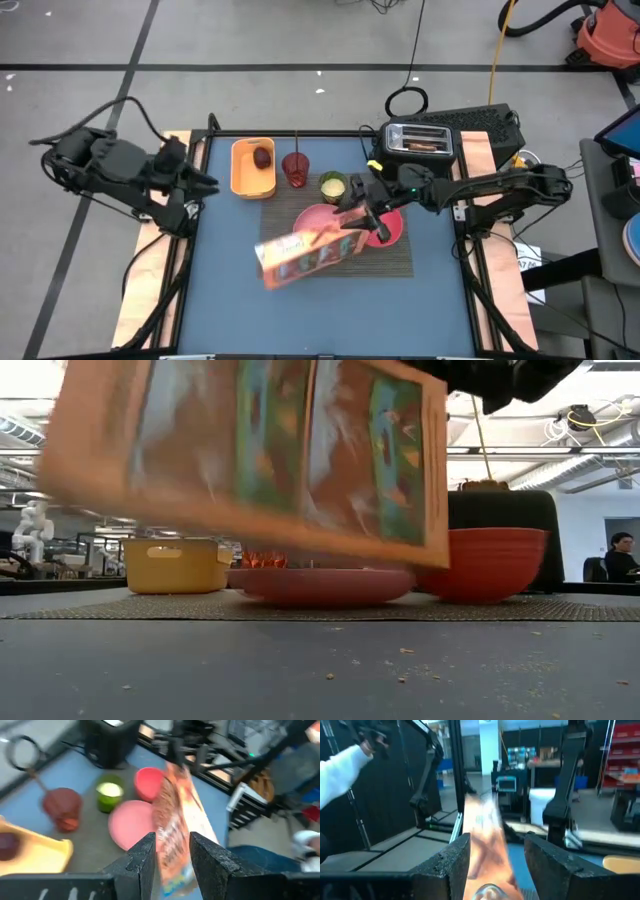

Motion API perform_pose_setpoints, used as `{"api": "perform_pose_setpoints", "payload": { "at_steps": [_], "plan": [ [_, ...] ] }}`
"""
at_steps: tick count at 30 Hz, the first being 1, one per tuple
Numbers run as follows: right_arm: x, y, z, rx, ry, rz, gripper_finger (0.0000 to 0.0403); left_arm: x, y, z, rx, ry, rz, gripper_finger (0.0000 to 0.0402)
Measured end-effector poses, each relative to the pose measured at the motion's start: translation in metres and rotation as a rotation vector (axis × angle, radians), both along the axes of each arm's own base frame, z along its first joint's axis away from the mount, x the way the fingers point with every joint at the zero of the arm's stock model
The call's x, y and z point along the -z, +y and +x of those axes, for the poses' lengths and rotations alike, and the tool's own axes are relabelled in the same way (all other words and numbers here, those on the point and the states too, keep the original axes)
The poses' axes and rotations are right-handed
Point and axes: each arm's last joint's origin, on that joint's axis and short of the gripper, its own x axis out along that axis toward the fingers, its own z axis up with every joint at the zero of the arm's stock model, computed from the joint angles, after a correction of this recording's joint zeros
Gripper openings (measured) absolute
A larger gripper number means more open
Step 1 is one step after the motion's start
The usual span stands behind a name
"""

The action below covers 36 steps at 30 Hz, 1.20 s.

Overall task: Arrange a breakfast setting
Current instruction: Pour the cereal from the cereal box into the pink bowl

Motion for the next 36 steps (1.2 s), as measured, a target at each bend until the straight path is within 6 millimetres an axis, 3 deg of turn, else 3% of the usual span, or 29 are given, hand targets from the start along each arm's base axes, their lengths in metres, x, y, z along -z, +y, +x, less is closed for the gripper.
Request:
{"api": "perform_pose_setpoints", "payload": {
  "at_steps": [4,14,23,36],
  "plan": [
    [0.004,0.0,-0.002,0.001,0.065,0.007,0.0158,0.004,0.001,0.0,-0.033,0.042,0.044,0.0124],
    [0.012,-0.001,-0.001,0.057,0.121,-0.014,0.0109,0.015,-0.008,0.027,-0.016,0.166,0.108,0.0124],
    [0.024,-0.004,-0.004,0.15,0.144,-0.039,0.0104,0.029,-0.016,0.044,0.014,0.315,0.122,0.0124],
    [0.038,-0.004,-0.011,0.187,0.136,-0.04,0.0104,0.03,-0.016,0.046,0.001,0.321,0.109,0.0124]
  ]
}}
